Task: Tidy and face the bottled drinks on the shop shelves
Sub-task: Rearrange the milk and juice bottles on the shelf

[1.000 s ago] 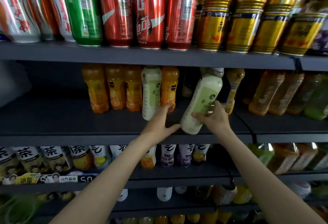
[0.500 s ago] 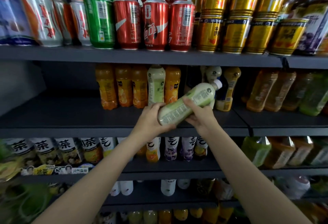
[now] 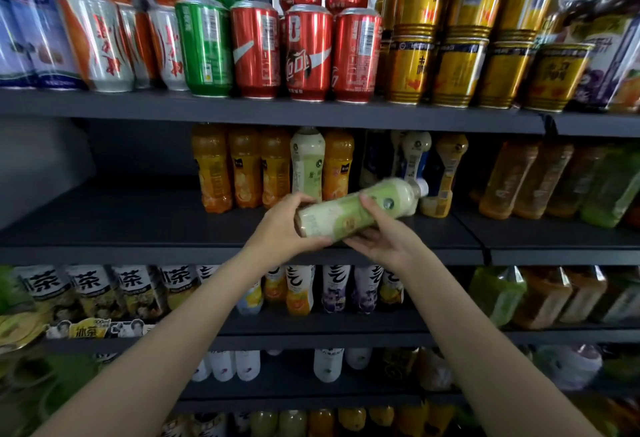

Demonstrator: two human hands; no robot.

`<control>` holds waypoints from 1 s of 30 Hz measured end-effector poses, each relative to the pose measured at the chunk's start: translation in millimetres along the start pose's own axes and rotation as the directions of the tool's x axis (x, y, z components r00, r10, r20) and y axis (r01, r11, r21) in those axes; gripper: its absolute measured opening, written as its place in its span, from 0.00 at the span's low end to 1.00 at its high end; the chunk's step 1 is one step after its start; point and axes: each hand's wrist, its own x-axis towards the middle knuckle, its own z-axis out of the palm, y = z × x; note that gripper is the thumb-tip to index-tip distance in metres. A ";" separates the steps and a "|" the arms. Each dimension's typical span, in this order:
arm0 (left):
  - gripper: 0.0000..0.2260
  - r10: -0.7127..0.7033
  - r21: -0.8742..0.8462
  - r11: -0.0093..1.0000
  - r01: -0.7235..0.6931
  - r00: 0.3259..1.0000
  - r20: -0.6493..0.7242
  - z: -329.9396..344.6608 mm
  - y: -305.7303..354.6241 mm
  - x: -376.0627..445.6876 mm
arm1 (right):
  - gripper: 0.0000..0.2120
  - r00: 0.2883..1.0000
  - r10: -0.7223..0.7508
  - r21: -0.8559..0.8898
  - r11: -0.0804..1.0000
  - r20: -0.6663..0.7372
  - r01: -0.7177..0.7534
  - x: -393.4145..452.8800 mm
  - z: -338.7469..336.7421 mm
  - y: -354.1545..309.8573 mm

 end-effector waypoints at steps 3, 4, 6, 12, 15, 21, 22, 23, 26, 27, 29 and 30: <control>0.25 0.082 -0.030 0.996 -0.082 0.997 -0.008 -4.2 0.5 0.6 | 0.20 1.000 0.013 0.162 0.987 -0.027 -0.009 2.7 -4.7 5.1; 0.25 0.031 -0.097 0.995 -0.028 0.999 0.026 -6.3 -0.4 2.4 | 0.18 1.000 0.003 0.188 0.982 -0.018 0.001 3.3 -5.8 4.6; 0.28 -0.132 -0.309 0.935 0.173 0.980 0.147 -10.3 -4.4 6.8 | 0.12 0.999 -0.036 0.197 0.980 0.019 0.031 3.6 -7.6 1.0; 0.26 -0.205 -0.439 0.850 0.291 0.950 0.234 -10.4 -6.5 5.6 | 0.07 0.986 -0.100 0.137 0.987 0.136 0.081 1.3 -11.0 -8.6; 0.27 -0.022 -0.159 0.987 0.039 0.994 0.107 -5.3 -7.3 2.9 | 0.11 0.993 -0.071 0.037 0.997 0.094 0.067 2.9 -9.3 -5.9; 0.27 0.081 -0.020 0.997 -0.080 0.995 0.056 -0.5 -19.9 2.4 | 0.12 0.970 -0.222 -0.113 0.966 0.096 0.232 5.4 -10.4 5.4; 0.26 0.053 -0.044 0.998 -0.051 0.997 0.060 -0.5 -20.3 3.4 | 0.13 0.961 -0.257 -0.163 0.948 0.107 0.272 4.9 -9.5 6.6; 0.26 0.032 -0.059 0.998 -0.028 0.997 0.066 0.0 -20.3 4.4 | 0.14 0.949 -0.288 -0.217 0.926 0.128 0.310 4.4 -7.9 7.5; 0.28 0.041 -0.040 0.998 -0.038 0.997 0.070 4.7 -19.4 4.5 | 0.17 0.904 -0.365 -0.415 0.804 0.222 0.426 5.3 -3.3 10.3; 0.28 0.051 -0.036 0.998 -0.049 0.997 0.064 6.6 -20.0 3.4 | 0.19 0.886 -0.386 -0.468 0.752 0.257 0.463 6.2 0.0 11.1; 0.31 0.048 -0.057 0.997 -0.046 0.998 0.032 10.2 -23.2 -0.1 | 0.24 0.831 -0.431 -0.581 0.596 0.350 0.554 9.8 9.0 13.5; 0.32 0.034 -0.085 0.996 -0.034 0.999 -0.004 11.2 -25.5 -1.5 | 0.26 0.801 -0.447 -0.637 0.494 0.398 0.592 12.5 15.3 15.5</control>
